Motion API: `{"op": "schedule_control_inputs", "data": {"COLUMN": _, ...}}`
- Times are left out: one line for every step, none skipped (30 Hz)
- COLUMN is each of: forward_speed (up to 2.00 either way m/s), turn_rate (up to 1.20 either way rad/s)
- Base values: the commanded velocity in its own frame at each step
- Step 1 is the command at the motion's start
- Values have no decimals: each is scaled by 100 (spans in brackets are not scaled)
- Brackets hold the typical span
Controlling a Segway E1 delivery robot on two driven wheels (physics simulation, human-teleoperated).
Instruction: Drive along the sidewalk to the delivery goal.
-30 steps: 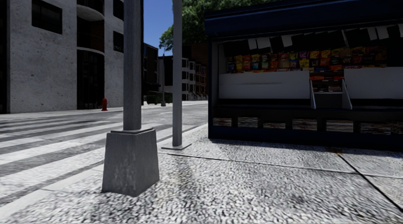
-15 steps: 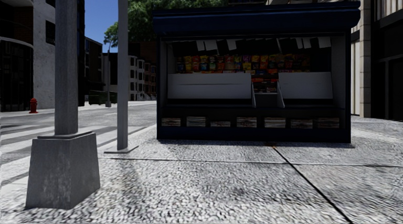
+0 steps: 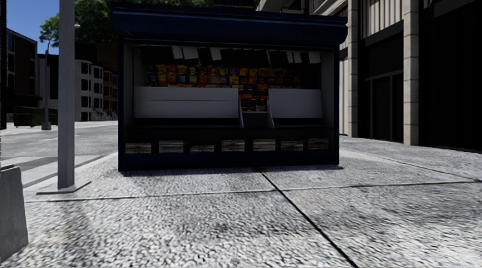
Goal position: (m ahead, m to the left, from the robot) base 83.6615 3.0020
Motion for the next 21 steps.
{"op": "schedule_control_inputs", "data": {"forward_speed": 0, "turn_rate": -60}}
{"op": "schedule_control_inputs", "data": {"forward_speed": 0, "turn_rate": -60}}
{"op": "schedule_control_inputs", "data": {"forward_speed": 0, "turn_rate": -60}}
{"op": "schedule_control_inputs", "data": {"forward_speed": 0, "turn_rate": -60}}
{"op": "schedule_control_inputs", "data": {"forward_speed": 0, "turn_rate": -60}}
{"op": "schedule_control_inputs", "data": {"forward_speed": 0, "turn_rate": -60}}
{"op": "schedule_control_inputs", "data": {"forward_speed": 0, "turn_rate": -60}}
{"op": "schedule_control_inputs", "data": {"forward_speed": 0, "turn_rate": -60}}
{"op": "schedule_control_inputs", "data": {"forward_speed": 0, "turn_rate": -60}}
{"op": "schedule_control_inputs", "data": {"forward_speed": 0, "turn_rate": -55}}
{"op": "schedule_control_inputs", "data": {"forward_speed": 0, "turn_rate": -40}}
{"op": "schedule_control_inputs", "data": {"forward_speed": 0, "turn_rate": -26}}
{"op": "schedule_control_inputs", "data": {"forward_speed": 0, "turn_rate": -26}}
{"op": "schedule_control_inputs", "data": {"forward_speed": 0, "turn_rate": -23}}
{"op": "schedule_control_inputs", "data": {"forward_speed": 0, "turn_rate": -22}}
{"op": "schedule_control_inputs", "data": {"forward_speed": 0, "turn_rate": -22}}
{"op": "schedule_control_inputs", "data": {"forward_speed": 0, "turn_rate": -22}}
{"op": "schedule_control_inputs", "data": {"forward_speed": 0, "turn_rate": -22}}
{"op": "schedule_control_inputs", "data": {"forward_speed": 0, "turn_rate": -22}}
{"op": "schedule_control_inputs", "data": {"forward_speed": 0, "turn_rate": -22}}
{"op": "schedule_control_inputs", "data": {"forward_speed": 0, "turn_rate": -22}}
